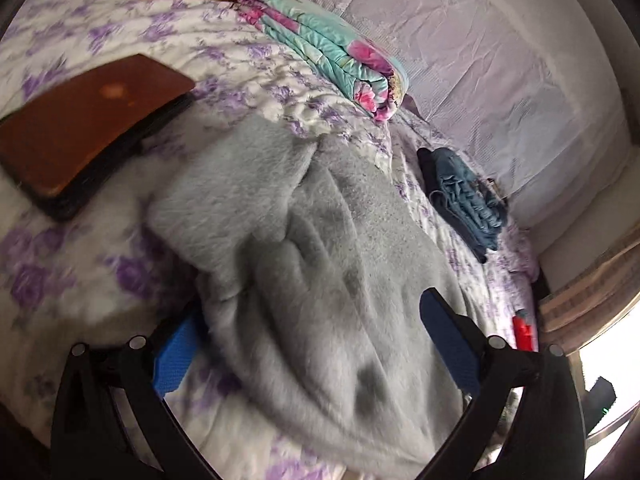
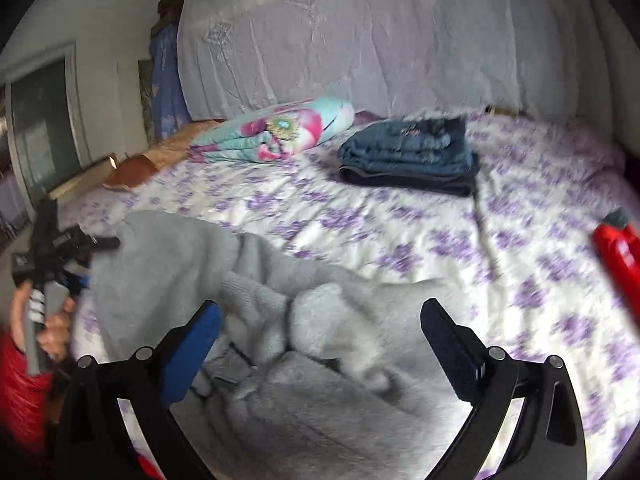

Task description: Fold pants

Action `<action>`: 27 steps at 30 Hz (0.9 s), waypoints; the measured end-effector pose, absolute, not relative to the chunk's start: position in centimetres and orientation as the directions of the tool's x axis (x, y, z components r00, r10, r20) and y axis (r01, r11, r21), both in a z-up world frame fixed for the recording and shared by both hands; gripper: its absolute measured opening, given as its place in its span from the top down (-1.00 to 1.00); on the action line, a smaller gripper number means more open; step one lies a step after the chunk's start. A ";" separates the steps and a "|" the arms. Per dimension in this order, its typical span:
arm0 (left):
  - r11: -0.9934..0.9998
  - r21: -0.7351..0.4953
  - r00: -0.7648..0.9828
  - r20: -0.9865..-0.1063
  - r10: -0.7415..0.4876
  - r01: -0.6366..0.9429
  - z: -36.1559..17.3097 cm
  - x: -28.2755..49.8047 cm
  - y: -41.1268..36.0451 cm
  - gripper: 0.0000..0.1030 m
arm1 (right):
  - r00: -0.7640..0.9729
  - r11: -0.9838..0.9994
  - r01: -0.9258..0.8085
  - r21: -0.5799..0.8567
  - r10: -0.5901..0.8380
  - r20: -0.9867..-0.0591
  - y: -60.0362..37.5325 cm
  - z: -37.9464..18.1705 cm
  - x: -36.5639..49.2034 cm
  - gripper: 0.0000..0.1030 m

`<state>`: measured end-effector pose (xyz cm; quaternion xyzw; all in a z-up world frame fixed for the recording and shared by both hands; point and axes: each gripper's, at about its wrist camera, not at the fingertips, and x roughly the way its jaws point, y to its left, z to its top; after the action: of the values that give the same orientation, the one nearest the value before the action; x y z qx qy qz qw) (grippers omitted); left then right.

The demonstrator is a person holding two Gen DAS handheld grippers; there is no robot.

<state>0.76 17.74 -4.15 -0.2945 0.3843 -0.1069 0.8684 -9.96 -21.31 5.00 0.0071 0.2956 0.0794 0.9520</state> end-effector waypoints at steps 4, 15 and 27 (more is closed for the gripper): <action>0.788 -0.616 0.733 -0.538 -0.416 -0.006 -4.3 0.1 17.8 -0.89 | 0.738 0.964 -0.161 -0.212 -0.025 -0.674 -19.1 1.5 -8.1 -0.93; 0.733 -0.680 0.745 -0.507 -0.434 -0.036 -4.8 -0.6 19.4 0.44 | 0.858 0.995 -0.086 -0.042 0.052 -0.512 -24.1 4.9 -11.4 -0.93; 0.952 -0.261 0.885 -0.391 -0.253 0.157 6.9 -6.1 8.8 0.56 | 0.859 1.000 -0.008 0.009 0.011 -0.512 -29.9 3.9 -12.0 -0.93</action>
<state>-6.14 8.77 6.88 -0.1119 0.2149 -0.1063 0.9644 -12.00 -29.85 3.85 0.0030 0.2657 0.0051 0.9640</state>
